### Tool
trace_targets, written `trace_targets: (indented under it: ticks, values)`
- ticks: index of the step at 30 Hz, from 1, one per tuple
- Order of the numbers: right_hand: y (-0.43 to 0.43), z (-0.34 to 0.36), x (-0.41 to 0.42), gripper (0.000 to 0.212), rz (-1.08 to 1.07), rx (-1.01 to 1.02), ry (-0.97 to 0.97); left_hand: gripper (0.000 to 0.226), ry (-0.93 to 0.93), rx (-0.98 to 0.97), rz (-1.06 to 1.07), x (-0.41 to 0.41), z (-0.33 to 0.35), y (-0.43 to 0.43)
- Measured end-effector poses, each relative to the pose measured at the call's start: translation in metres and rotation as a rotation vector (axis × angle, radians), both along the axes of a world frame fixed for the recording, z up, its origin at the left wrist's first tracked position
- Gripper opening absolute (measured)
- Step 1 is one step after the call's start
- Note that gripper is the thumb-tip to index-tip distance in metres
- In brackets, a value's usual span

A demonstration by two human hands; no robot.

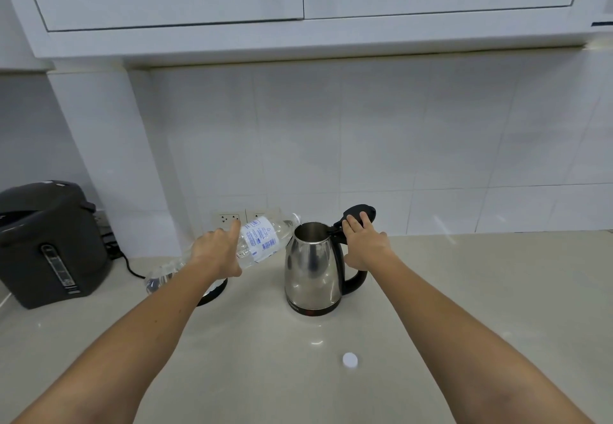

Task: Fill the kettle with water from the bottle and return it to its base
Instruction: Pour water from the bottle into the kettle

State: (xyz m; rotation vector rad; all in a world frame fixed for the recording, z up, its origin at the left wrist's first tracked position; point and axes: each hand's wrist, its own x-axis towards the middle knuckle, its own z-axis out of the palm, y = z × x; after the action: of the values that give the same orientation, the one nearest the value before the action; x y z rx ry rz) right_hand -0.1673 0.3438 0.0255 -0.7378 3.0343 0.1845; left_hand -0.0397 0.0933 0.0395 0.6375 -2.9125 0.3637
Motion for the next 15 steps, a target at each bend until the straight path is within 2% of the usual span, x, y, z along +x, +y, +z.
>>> trace_targets:
  ticks: [15]
  values:
    - [0.0004,-0.0027,0.0003,0.076,0.000,-0.023,0.010,0.081,-0.010,-0.005,0.000,-0.0014,0.0026,0.0006]
